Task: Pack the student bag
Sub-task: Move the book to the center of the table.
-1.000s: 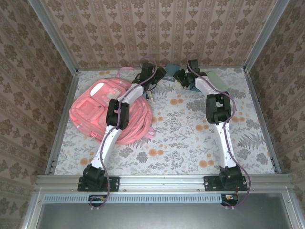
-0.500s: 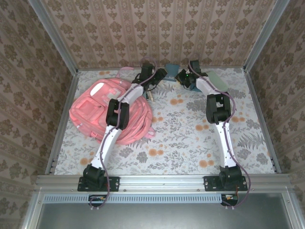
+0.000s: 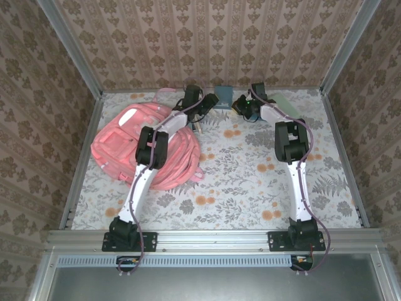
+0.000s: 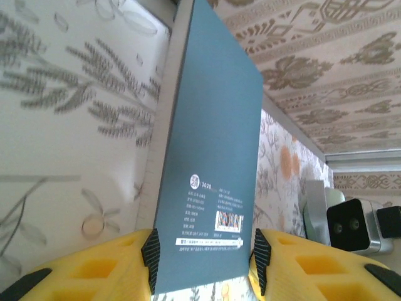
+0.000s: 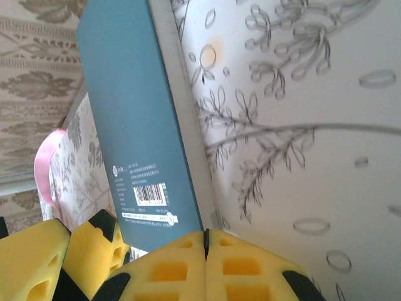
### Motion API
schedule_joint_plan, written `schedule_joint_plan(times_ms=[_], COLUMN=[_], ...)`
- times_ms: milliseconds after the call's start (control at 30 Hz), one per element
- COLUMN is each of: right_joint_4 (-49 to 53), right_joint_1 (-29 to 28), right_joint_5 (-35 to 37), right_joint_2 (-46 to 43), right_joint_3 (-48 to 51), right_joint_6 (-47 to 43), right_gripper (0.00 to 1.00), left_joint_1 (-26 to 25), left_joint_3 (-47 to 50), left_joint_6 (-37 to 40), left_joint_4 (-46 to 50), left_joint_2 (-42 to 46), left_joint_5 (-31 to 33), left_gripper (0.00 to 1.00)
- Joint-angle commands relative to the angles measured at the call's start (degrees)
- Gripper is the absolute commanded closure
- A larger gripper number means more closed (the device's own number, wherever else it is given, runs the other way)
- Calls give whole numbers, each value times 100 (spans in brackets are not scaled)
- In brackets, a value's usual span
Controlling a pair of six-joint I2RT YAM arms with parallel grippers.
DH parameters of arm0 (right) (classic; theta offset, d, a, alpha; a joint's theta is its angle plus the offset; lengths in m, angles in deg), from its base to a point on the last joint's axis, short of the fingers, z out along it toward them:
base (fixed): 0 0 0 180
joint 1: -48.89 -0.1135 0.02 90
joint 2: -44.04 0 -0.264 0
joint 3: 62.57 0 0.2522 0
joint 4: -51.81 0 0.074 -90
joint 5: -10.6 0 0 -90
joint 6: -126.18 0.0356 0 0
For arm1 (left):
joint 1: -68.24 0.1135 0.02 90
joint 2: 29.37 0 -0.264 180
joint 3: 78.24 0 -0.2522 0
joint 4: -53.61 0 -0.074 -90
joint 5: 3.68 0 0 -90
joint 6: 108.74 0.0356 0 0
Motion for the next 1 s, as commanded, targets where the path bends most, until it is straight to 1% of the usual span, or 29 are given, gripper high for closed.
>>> schedule_joint_plan(times_ms=[0,100,333,533,733,967], right_joint_4=[-144,-369,-804,-1153,-1154,-577], right_joint_1=[-239,-257,-266,-325,-563,-893], right_joint_5=[-631,-610,-570,-534,-306,67], right_joint_2=[-499,-825,-1549,-2473,-3696,-5305], right_joint_3=[504,1152,2547,3931,5481,7188], right_joint_6=[-195,-214,-190,-86,-173,-400], right_gripper=[100,100,100,100,100,100], left_joint_1=[-315,-427,-647,-899,-1274,-1919], left_joint_3=[513,834,1874,3359,4823,5943], left_joint_6=[11,59,2,-121,-146,-216], left_joint_4=[262,249,-137,-546,-664,-371], left_joint_2=[299,513,1097,2022,3044,4033], left_joint_5=[-457,-457,-434,-264,-66,202], left_gripper=[54,54,55,55,55,55])
